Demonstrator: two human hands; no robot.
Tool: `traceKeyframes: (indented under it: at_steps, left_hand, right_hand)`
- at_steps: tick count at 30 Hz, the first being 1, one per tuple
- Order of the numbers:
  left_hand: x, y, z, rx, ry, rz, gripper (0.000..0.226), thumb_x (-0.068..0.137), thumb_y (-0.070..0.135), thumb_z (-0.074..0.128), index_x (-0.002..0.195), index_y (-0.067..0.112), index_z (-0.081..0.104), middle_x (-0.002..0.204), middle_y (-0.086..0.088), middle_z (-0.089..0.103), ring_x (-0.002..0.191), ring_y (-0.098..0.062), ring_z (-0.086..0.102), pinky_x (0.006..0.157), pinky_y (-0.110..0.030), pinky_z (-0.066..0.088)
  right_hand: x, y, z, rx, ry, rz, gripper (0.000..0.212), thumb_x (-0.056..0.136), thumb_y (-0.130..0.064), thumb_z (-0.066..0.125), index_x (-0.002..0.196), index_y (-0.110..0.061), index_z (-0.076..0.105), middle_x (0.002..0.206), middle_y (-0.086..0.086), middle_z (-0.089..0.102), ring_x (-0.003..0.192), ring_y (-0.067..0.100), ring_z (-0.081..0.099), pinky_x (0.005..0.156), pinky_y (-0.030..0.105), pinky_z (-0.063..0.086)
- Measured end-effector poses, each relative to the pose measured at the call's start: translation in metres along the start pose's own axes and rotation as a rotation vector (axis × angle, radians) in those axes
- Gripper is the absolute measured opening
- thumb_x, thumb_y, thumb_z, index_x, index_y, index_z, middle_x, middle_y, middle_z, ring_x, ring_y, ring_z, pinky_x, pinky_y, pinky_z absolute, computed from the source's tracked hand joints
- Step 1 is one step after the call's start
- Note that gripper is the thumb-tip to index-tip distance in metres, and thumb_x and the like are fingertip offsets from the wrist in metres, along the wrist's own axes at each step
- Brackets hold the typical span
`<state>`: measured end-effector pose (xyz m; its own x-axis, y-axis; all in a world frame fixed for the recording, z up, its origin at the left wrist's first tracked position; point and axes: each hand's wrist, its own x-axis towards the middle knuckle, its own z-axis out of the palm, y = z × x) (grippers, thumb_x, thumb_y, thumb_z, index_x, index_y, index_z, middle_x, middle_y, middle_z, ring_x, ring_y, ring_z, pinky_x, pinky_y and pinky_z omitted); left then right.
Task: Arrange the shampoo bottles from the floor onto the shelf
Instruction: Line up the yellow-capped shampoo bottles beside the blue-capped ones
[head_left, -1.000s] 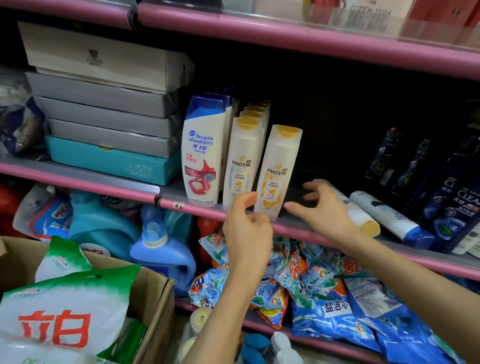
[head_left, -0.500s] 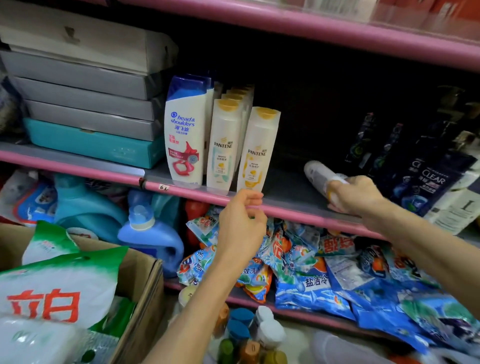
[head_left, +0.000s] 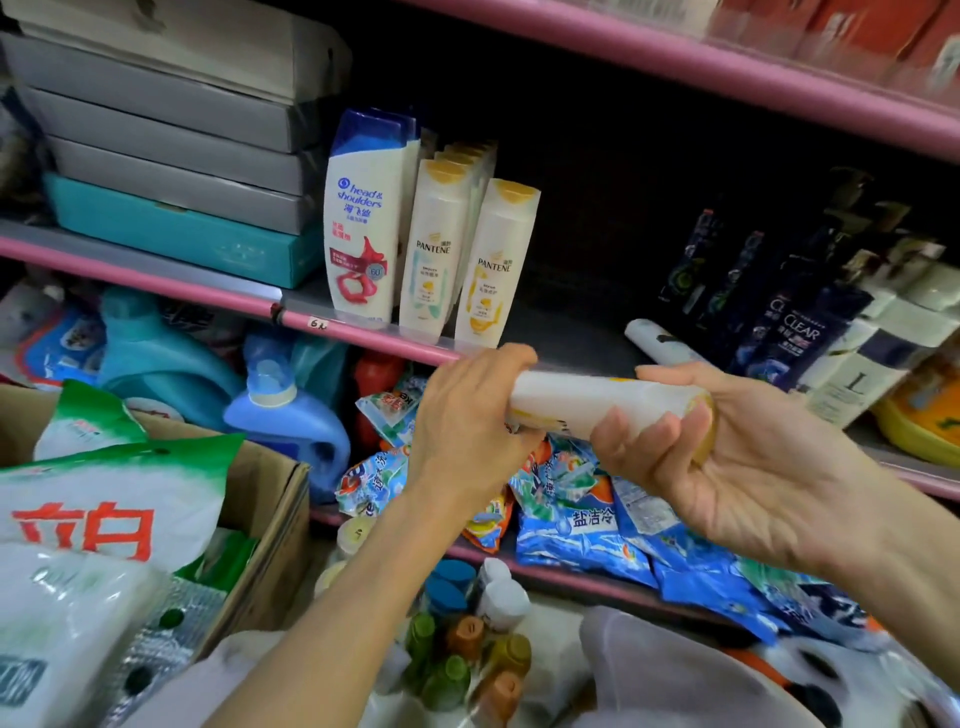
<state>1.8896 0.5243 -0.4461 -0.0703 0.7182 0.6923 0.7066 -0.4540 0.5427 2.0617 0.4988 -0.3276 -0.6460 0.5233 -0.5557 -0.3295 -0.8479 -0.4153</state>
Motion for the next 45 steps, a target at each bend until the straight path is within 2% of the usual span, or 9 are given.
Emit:
traceKeyframes:
  at_steps: [3, 8, 10, 12, 16, 26, 40, 42, 45]
  left_hand:
    - [-0.007, 0.003, -0.003, -0.083, -0.107, -0.111, 0.042, 0.058, 0.038, 0.077, 0.088, 0.028, 0.050, 0.078, 0.011, 0.058, 0.069, -0.017, 0.058, 0.055, -0.031, 0.046]
    - [-0.014, 0.011, 0.002, -0.366, -0.238, -0.421, 0.038, 0.058, 0.043, 0.070, 0.089, 0.037, 0.050, 0.071, 0.018, 0.063, 0.063, 0.002, 0.061, 0.048, -0.008, 0.042]
    - [-0.015, 0.014, 0.005, -0.507, -0.311, -0.495, 0.038, 0.059, 0.040, 0.073, 0.091, 0.040, 0.054, 0.077, 0.020, 0.066, 0.061, 0.003, 0.064, 0.051, -0.011, 0.047]
    - [-0.016, 0.017, 0.007, -0.613, -0.371, -0.524, 0.039, 0.060, 0.035, 0.074, 0.092, 0.041, 0.055, 0.079, 0.014, 0.070, 0.060, -0.007, 0.068, 0.058, -0.027, 0.058]
    - [-0.016, 0.024, 0.007, -0.694, -0.408, -0.510, 0.037, 0.061, 0.033, 0.074, 0.091, 0.045, 0.055, 0.078, 0.007, 0.070, 0.060, -0.016, 0.070, 0.061, -0.041, 0.060]
    - [-0.018, 0.021, 0.007, -0.729, -0.375, -0.513, 0.035, 0.063, 0.032, 0.075, 0.087, 0.049, 0.054, 0.080, 0.007, 0.070, 0.058, -0.015, 0.069, 0.056, -0.035, 0.059]
    - [-0.013, 0.015, 0.013, -0.646, -0.365, -0.508, 0.035, 0.059, 0.035, 0.072, 0.090, 0.040, 0.056, 0.076, 0.011, 0.068, 0.059, -0.005, 0.065, 0.053, -0.022, 0.055]
    - [-0.008, 0.015, 0.015, -0.692, -0.367, -0.543, 0.034, 0.057, 0.035, 0.072, 0.088, 0.035, 0.058, 0.076, 0.007, 0.069, 0.061, -0.009, 0.067, 0.055, -0.027, 0.055]
    - [-0.005, 0.016, 0.018, -0.778, -0.349, -0.573, 0.029, 0.058, 0.025, 0.073, 0.083, 0.032, 0.060, 0.071, 0.007, 0.069, 0.058, -0.007, 0.066, 0.050, -0.020, 0.051]
  right_hand:
    - [0.001, 0.003, 0.001, -0.240, 0.067, -0.047, 0.061, 0.082, -0.039, 0.061, 0.124, 0.006, 0.059, 0.082, 0.017, 0.057, 0.054, 0.021, 0.060, 0.042, 0.021, 0.053]
    - [0.006, -0.009, -0.005, -0.510, 0.354, -0.311, 0.081, 0.082, -0.070, 0.044, 0.127, -0.003, 0.054, 0.107, 0.016, 0.071, 0.059, 0.023, 0.068, 0.044, 0.024, 0.056]
    - [0.009, -0.010, -0.001, -0.564, 0.365, -0.399, 0.075, 0.083, -0.069, 0.046, 0.127, -0.008, 0.056, 0.111, 0.018, 0.070, 0.070, 0.025, 0.072, 0.050, 0.026, 0.059]
    - [0.012, -0.009, 0.005, -0.592, 0.331, -0.435, 0.070, 0.083, -0.066, 0.050, 0.124, -0.011, 0.058, 0.112, 0.020, 0.069, 0.076, 0.028, 0.073, 0.050, 0.026, 0.059]
    - [0.019, -0.007, 0.018, -0.549, 0.337, -0.473, 0.063, 0.084, -0.059, 0.057, 0.121, -0.008, 0.058, 0.105, 0.024, 0.070, 0.065, 0.027, 0.072, 0.047, 0.025, 0.057]
    - [0.031, -0.011, 0.025, -0.568, 0.444, -0.480, 0.045, 0.086, -0.044, 0.060, 0.114, -0.008, 0.062, 0.089, 0.021, 0.072, 0.051, 0.018, 0.066, 0.039, 0.019, 0.052]
    - [0.037, -0.020, 0.017, -0.615, 0.409, -0.462, 0.052, 0.086, -0.053, 0.059, 0.118, -0.012, 0.058, 0.093, 0.020, 0.074, 0.054, 0.019, 0.069, 0.040, 0.020, 0.052]
    - [0.038, -0.019, 0.011, -0.690, 0.354, -0.467, 0.058, 0.080, -0.061, 0.060, 0.114, -0.015, 0.062, 0.098, 0.016, 0.074, 0.057, 0.017, 0.069, 0.045, 0.021, 0.054]
    - [0.047, -0.008, -0.001, -1.023, 0.400, -0.522, 0.047, 0.076, -0.055, 0.065, 0.104, -0.017, 0.067, 0.091, 0.005, 0.075, 0.054, 0.009, 0.061, 0.047, 0.017, 0.047]
